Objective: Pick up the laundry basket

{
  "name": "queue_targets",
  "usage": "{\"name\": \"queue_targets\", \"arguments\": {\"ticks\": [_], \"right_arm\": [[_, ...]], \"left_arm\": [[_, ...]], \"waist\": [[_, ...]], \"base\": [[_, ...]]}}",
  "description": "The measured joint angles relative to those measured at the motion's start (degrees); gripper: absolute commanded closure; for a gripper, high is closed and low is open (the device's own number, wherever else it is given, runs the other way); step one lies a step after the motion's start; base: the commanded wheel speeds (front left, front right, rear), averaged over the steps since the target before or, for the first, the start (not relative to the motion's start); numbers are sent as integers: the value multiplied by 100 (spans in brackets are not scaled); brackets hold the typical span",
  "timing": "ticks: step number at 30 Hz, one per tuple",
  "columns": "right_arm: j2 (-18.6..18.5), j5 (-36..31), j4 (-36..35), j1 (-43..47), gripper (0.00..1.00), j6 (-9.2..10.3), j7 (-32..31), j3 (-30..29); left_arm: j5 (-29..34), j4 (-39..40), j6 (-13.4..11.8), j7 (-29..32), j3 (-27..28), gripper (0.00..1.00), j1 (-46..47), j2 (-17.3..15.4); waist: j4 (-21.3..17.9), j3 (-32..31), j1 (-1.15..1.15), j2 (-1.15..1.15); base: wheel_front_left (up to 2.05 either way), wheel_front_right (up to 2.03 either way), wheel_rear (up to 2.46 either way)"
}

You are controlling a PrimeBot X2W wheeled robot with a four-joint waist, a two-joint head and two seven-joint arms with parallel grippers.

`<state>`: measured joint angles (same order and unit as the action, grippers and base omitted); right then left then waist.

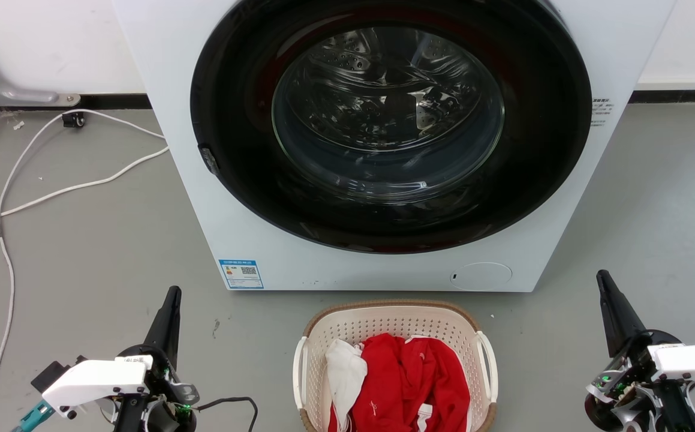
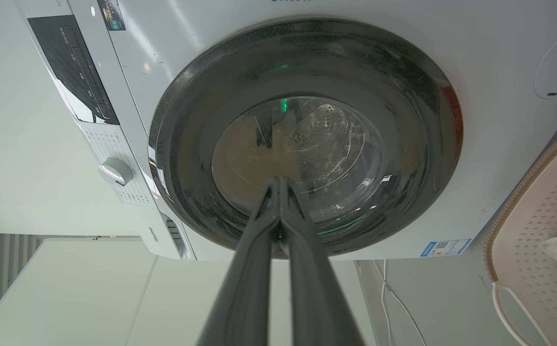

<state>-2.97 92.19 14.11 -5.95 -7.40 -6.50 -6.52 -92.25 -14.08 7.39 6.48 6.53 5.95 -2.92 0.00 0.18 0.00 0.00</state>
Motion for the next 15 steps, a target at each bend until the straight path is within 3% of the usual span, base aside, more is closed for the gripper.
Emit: {"name": "queue_targets", "arguments": {"ticks": [11,12,15], "right_arm": [[0,0,0,0,100,-1,0,0],[0,0,15,9,0,0,-1,0],[10,0,254,241,0,1,0,7]], "left_arm": [[0,0,0,0,0,100,0,0],[0,-18,-1,-1,-1,0,-9,1],[-1,-261,-8,-10,-27,0,-237,38]], "waist": [[0,0,0,0],[0,0,0,0],[0,0,0,0]], "base": [[0,0,0],[0,0,0],[0,0,0]]}}
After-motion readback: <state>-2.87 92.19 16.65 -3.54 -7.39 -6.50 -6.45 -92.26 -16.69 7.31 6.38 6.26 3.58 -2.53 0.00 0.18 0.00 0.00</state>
